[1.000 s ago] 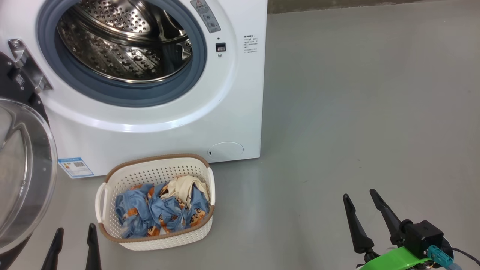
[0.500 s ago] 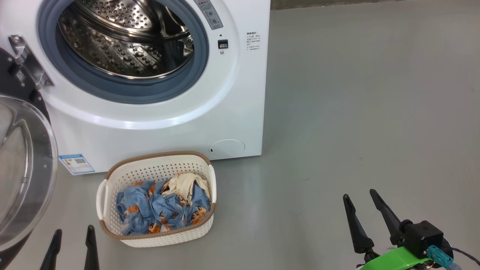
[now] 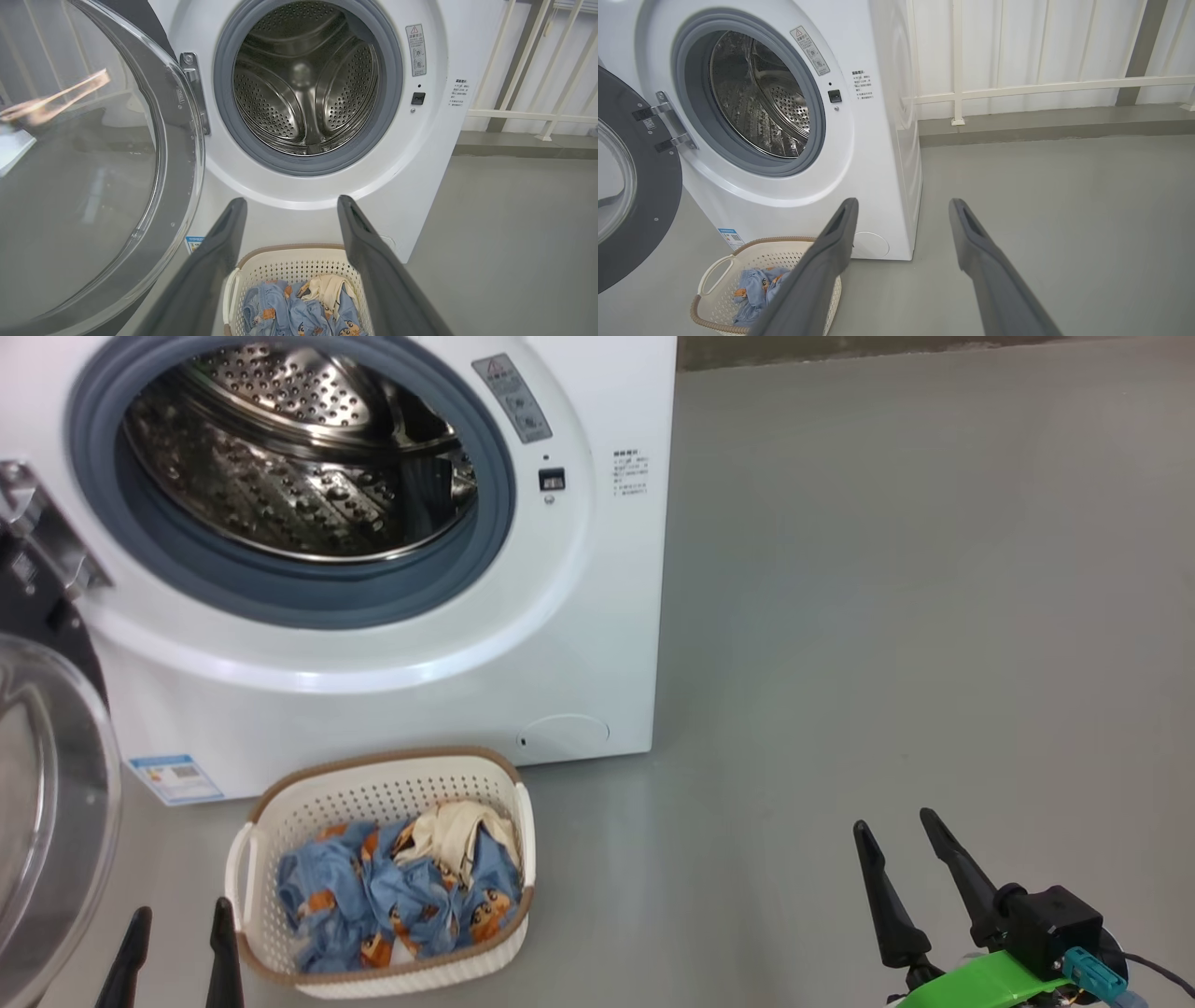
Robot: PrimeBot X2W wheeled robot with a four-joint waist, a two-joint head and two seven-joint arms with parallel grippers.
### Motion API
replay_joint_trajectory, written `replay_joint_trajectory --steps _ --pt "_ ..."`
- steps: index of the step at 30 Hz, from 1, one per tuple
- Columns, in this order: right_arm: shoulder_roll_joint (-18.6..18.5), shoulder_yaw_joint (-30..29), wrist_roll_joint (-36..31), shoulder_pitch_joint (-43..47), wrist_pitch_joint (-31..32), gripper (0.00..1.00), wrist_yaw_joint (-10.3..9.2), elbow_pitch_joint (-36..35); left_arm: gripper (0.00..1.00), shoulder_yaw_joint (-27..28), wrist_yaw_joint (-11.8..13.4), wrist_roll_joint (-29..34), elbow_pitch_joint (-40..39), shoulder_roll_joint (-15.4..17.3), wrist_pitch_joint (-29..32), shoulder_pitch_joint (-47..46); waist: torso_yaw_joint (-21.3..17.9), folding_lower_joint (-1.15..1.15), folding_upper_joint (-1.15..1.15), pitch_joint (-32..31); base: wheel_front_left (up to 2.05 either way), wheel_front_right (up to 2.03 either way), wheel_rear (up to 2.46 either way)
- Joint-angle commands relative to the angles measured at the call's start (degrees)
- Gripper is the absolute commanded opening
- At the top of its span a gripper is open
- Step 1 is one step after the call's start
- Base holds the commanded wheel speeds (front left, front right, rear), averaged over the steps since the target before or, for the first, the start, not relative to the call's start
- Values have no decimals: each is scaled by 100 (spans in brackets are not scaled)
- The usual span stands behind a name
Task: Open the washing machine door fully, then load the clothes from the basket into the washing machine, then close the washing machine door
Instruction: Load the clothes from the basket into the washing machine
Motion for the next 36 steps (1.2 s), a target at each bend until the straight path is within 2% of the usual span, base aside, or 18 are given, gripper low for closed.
replay_joint_trajectory --steps 1,14,36 --pt "-12 155 20 -126 -69 100 9 -122 100 188 -16 8 -111 119 -31 -263 3 0 0 9 213 -213 0" --pt "-12 102 51 -157 -69 100 9 -137 100 383 -16 46 -121 55 -31 -344 14 0 0 86 146 -146 0" --pt "-12 144 56 -194 -69 100 9 -115 100 291 -16 -114 75 138 -31 -400 31 0 0 175 7 -7 0"
